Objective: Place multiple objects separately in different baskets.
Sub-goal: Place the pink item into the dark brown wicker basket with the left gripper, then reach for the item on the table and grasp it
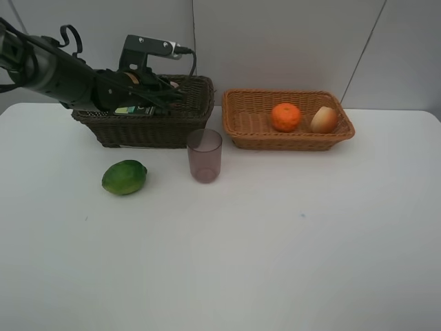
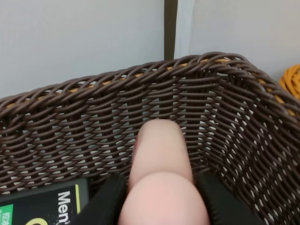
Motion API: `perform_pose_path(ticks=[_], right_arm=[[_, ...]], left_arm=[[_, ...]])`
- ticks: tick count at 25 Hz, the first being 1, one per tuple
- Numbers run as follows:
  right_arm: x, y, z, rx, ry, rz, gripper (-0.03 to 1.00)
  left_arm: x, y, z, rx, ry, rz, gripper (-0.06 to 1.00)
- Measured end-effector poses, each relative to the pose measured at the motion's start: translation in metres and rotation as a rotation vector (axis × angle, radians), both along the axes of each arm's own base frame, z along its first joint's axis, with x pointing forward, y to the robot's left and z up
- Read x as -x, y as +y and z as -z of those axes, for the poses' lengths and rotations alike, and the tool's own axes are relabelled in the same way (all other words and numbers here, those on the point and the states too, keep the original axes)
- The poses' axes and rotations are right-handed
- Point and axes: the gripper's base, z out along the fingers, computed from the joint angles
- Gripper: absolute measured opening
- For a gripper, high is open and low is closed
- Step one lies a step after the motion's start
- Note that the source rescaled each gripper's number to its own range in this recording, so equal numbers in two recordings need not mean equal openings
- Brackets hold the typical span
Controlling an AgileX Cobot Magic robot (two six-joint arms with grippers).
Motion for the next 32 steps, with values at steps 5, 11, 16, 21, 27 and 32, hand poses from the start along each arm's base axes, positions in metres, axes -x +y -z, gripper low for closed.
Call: perform_pose_path(ticks=[5, 11, 16, 21, 27, 32], right_arm=[[0.000, 0.000, 0.000, 0.000, 0.000, 0.000, 0.97], [0.000, 0.000, 0.000, 0.000, 0.000, 0.000, 0.97], [0.000, 0.000, 0.000, 0.000, 0.000, 0.000, 0.97], [0.000, 0.000, 0.000, 0.000, 0.000, 0.000, 0.97], [0.000, 0.000, 0.000, 0.000, 0.000, 0.000, 0.97], [0.000, 0.000, 0.000, 0.000, 0.000, 0.000, 0.97]], left_arm=[[0.002, -0.009, 0.006, -0.010, 0.033, 0.022, 0.40], [0.004, -0.008, 0.011, -0.025, 0.087, 0.024, 0.40], [0.004, -0.009, 0.011, -0.025, 0.091, 0.024, 0.74], [0.006, -0.008, -0.005, -0.021, 0.090, 0.027, 0.98], [0.019, -0.009, -0.041, -0.028, 0.138, 0.050, 1.00], [0.047, -0.026, -0.060, -0.088, 0.270, 0.136, 1.00]])
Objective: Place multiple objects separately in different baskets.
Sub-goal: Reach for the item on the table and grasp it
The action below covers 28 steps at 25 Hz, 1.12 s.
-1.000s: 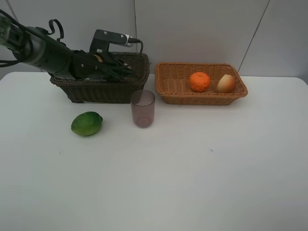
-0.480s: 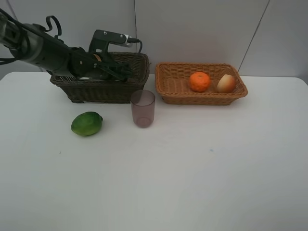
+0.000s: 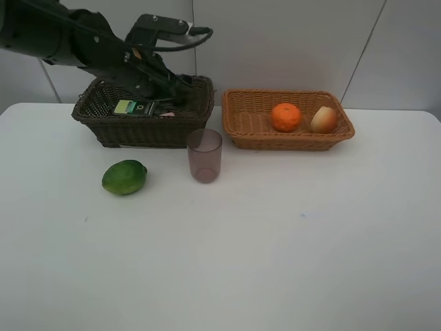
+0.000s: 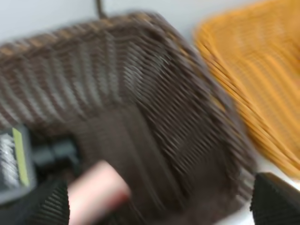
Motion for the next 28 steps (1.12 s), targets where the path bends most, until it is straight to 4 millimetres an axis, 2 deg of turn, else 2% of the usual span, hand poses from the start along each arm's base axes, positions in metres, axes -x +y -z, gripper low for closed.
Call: perform_pose_path(ticks=[4, 7, 12, 15, 19, 21, 24, 28], right_arm=[[0.000, 0.000, 0.000, 0.000, 0.000, 0.000, 0.97], [0.000, 0.000, 0.000, 0.000, 0.000, 0.000, 0.97], [0.000, 0.000, 0.000, 0.000, 0.000, 0.000, 0.97], [0.000, 0.000, 0.000, 0.000, 0.000, 0.000, 0.97], [0.000, 0.000, 0.000, 0.000, 0.000, 0.000, 0.97], [0.000, 0.000, 0.000, 0.000, 0.000, 0.000, 0.97], [0.000, 0.000, 0.000, 0.000, 0.000, 0.000, 0.97], [0.000, 0.000, 0.000, 0.000, 0.000, 0.000, 0.97]], left_arm=[[0.023, -0.021, -0.008, -0.113, 0.138, 0.139, 1.00], [0.033, -0.037, -0.021, -0.197, 0.219, 0.248, 1.00], [0.040, -0.055, -0.043, -0.261, 0.259, 0.357, 1.00], [0.039, -0.070, -0.048, -0.297, 0.275, 0.410, 1.00], [0.035, -0.090, -0.035, -0.415, 0.274, 0.517, 1.00], [0.036, -0.100, -0.021, -0.504, 0.274, 0.592, 1.00], [0.038, -0.107, -0.005, -0.621, 0.283, 0.662, 1.00], [0.040, -0.111, 0.008, -0.687, 0.296, 0.720, 1.00]])
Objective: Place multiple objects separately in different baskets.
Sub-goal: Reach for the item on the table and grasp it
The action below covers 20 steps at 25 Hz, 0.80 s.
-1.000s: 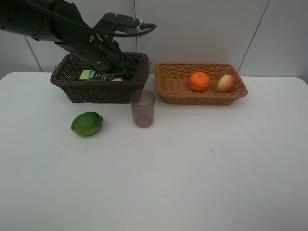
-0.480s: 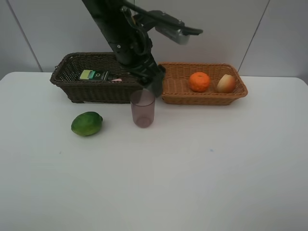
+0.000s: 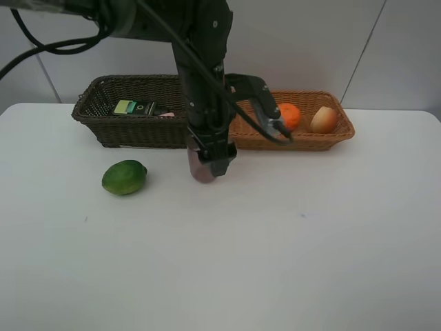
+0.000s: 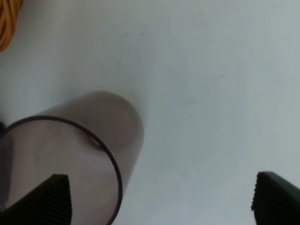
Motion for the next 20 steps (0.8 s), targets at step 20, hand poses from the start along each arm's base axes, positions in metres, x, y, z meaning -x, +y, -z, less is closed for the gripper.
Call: perform_pose_path(ticks=[20], right_arm=[[0.000, 0.000, 0.000, 0.000, 0.000, 0.000, 0.97]], left_arm=[[-0.010, -0.006, 0.054, -0.084, 0.017, 0.068, 1.00]])
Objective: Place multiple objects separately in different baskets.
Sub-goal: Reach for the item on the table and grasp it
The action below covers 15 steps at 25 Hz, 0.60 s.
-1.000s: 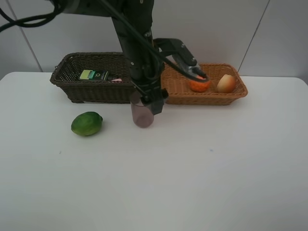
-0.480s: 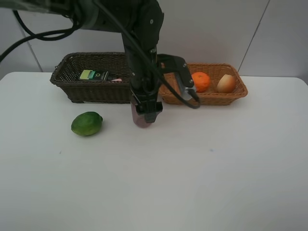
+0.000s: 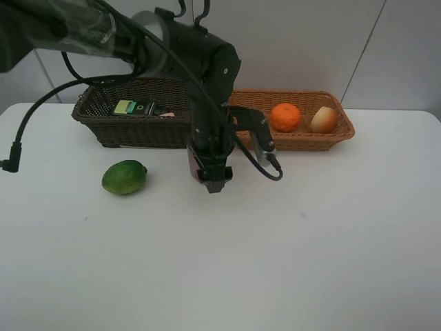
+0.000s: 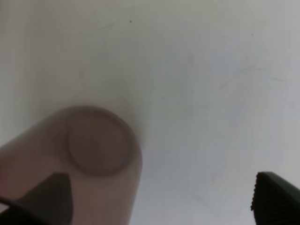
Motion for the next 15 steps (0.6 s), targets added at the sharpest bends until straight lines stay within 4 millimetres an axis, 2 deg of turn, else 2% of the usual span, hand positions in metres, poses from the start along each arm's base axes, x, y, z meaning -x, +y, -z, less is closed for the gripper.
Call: perform_pose_path(ticks=[7, 10, 11, 13, 15], right_arm=[[0.000, 0.000, 0.000, 0.000, 0.000, 0.000, 0.97], [0.000, 0.000, 0.000, 0.000, 0.000, 0.000, 0.97], [0.000, 0.000, 0.000, 0.000, 0.000, 0.000, 0.97], [0.000, 0.000, 0.000, 0.000, 0.000, 0.000, 0.97], [0.000, 0.000, 0.000, 0.000, 0.000, 0.000, 0.97]], left_arm=[[-0.002, -0.002, 0.015, -0.004, 0.002, 0.005, 1.00], [-0.003, -0.003, 0.015, 0.004, -0.006, 0.004, 0.95], [-0.003, -0.003, 0.015, 0.005, -0.006, 0.002, 0.91], [-0.003, -0.003, 0.015, 0.006, -0.007, -0.003, 0.76], [-0.003, -0.003, 0.015, 0.008, -0.007, -0.007, 0.53]])
